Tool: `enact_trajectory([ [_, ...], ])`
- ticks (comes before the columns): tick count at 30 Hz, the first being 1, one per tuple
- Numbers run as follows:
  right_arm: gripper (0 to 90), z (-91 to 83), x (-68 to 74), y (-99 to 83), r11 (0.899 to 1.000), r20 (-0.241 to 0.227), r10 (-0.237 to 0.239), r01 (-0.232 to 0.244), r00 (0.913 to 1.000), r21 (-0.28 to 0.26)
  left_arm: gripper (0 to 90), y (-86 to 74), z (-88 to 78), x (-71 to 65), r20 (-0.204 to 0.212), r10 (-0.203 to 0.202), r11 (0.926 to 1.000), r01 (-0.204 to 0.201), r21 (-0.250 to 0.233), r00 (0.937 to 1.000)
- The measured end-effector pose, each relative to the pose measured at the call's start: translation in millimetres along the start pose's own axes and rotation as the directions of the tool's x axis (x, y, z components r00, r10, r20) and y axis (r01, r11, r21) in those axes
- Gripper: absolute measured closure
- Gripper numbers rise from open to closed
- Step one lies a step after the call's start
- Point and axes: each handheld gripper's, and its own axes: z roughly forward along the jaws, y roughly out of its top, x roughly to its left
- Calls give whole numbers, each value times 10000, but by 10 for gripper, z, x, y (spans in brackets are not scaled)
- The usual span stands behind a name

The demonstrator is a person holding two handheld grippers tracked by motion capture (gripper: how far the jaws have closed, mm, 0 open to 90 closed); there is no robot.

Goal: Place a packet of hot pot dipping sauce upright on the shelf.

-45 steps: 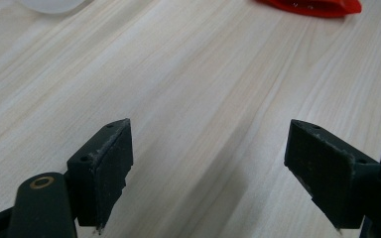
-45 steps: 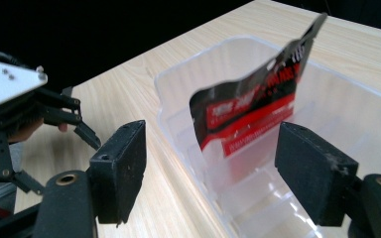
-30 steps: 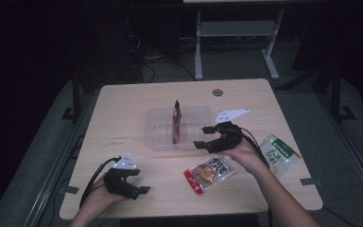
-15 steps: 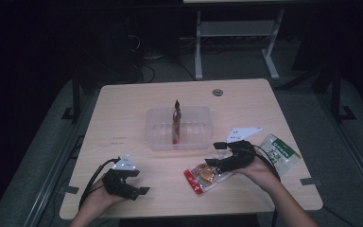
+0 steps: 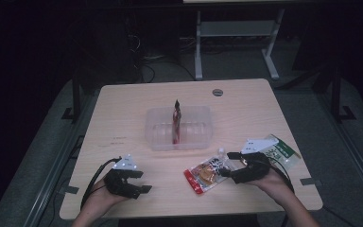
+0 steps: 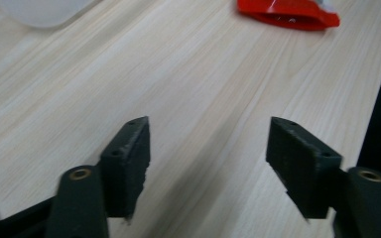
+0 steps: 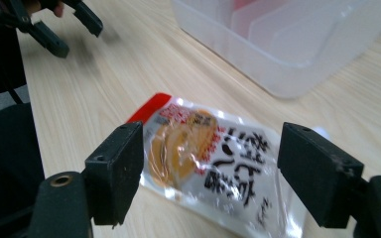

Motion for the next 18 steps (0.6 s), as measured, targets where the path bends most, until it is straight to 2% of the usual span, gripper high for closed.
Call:
enact_trajectory([
  [3, 258, -45, -12, -79, 10000, 92, 82, -83, 9999, 36, 468, 62, -10, -38, -35, 267, 9995, -268, -186, 9996],
  [4, 258, -54, -17, -104, 9999, 124, 100, -100, 9999, 41, 510, 90, -8, -62, 0, 231, 9992, -231, -336, 9997],
  [6, 257, -73, -29, -141, 9998, 197, 155, -157, 9997, 88, 612, 165, 18, -95, 215, 185, 9983, -173, -553, 9996],
  [11, 257, -90, -78, -151, 9996, 451, 272, -270, 9986, -47, 802, 403, 171, -227, 607, 576, 9970, -543, -556, 9965],
  [12, 256, -92, -80, -151, 9996, 476, 294, -292, 9984, -38, 825, 459, 217, -258, 673, 800, 9957, -766, -526, 9945],
  [15, 254, -95, -92, -157, 9995, 464, 306, -303, 9985, -77, 895, 575, 323, -342, 838, 956, 9944, -913, -531, 9919],
  [18, 254, -102, -105, -158, 9995, 463, 316, -312, 9984, -94, 897, 712, 416, -409, 979, 1234, 9914, -1184, -554, 9875],
])
